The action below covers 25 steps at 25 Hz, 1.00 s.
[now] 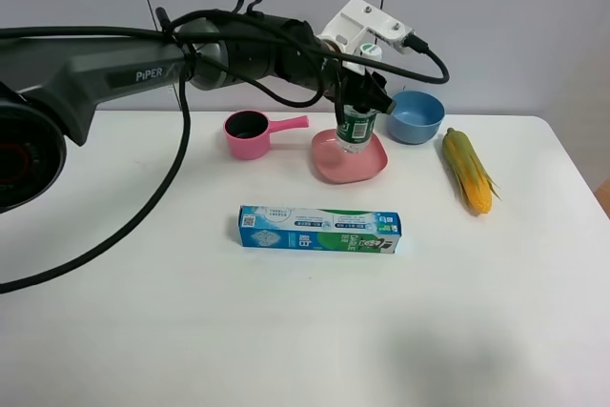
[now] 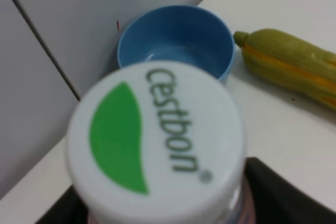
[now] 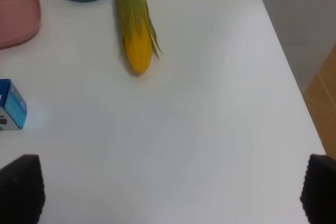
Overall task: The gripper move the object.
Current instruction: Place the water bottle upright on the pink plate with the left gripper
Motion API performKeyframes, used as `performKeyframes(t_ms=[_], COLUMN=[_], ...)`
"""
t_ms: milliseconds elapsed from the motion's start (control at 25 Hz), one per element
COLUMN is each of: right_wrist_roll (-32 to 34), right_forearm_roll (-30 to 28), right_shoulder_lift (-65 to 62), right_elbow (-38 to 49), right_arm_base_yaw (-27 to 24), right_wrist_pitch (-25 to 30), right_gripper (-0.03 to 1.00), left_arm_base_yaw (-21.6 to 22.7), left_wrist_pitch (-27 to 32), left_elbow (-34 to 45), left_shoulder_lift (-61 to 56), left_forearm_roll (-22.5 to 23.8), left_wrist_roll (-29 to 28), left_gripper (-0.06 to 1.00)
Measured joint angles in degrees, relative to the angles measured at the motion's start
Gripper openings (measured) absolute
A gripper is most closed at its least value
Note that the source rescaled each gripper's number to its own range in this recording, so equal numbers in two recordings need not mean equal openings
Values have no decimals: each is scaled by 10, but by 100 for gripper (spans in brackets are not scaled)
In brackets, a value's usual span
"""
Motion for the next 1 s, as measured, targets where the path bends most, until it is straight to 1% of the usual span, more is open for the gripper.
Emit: performKeyframes(t_ms=[160,440,640,1000], right_wrist_roll=[0,0,0,0], right_forearm_roll=[0,0,0,0], right_shoulder_lift=[0,0,0,0], right_elbow=[0,0,0,0], right_arm_base_yaw=[0,0,0,0], right_wrist_pitch=[0,0,0,0], right_gripper=[100,100,100,100], left_arm_base_yaw=[0,4,12,12], left_wrist_pitch=[-40,-60,-68,-70], left_elbow=[0,-1,-1,-1], left_shoulder_lift=[15,42,53,62], left_forearm_roll=[1,1,1,1], left_wrist_roll=[0,0,0,-1], left_gripper=[0,0,0,0])
